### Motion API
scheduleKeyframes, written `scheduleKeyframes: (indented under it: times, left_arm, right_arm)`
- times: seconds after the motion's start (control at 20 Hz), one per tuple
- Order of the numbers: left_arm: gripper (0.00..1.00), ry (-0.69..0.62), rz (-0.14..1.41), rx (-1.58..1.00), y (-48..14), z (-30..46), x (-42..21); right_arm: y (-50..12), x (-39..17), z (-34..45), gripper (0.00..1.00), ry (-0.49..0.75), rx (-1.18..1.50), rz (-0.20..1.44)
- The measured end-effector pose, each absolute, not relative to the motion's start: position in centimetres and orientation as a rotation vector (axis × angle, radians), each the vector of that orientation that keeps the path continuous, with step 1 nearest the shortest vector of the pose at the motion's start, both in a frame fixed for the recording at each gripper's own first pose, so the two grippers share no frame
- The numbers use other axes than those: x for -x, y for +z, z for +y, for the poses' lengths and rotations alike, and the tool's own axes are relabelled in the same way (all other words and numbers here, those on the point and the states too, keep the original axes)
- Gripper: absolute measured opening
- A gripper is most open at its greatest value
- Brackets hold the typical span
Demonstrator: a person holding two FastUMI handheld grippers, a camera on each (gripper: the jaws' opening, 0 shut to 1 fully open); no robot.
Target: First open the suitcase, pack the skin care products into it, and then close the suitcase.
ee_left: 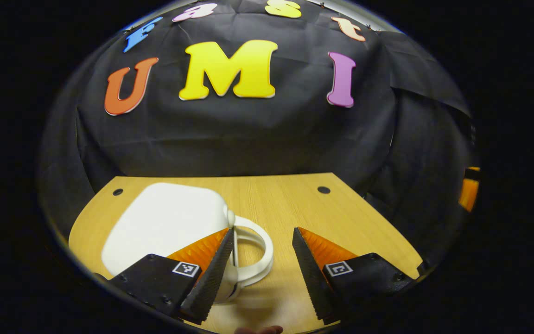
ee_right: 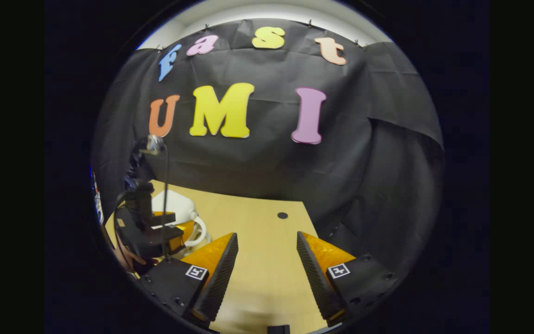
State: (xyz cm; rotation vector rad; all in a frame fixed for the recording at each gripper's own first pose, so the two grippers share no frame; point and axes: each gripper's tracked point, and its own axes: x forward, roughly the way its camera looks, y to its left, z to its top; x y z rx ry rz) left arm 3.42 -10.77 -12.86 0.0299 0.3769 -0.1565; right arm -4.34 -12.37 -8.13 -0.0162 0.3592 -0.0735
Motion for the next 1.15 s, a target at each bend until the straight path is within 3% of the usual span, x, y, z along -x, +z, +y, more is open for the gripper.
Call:
scheduleKeyframes:
  times: [0.25,0.4,0.6,1.15]
  left_arm:
    - [0.86,-0.014,0.107,-0.033,0.2,-5.5,-1.5]
    - [0.94,0.054,0.066,-0.021,4.4,-3.8,-0.3]
    - [0.95,0.083,-0.040,-0.116,8.5,-2.7,0.3]
    - [0.97,0.032,-0.016,0.002,6.6,-1.7,0.1]
  right_arm:
    - [-3.9,0.6,-7.3,0.75,0.050,0.005,0.224]
    - [-1.3,-1.1,-4.2,0.76,0.117,-0.055,0.155]
    - [2.0,-2.3,-1.6,0.76,0.151,-0.083,0.072]
    - [2.1,-3.5,-1.3,0.75,0.075,-0.100,0.076]
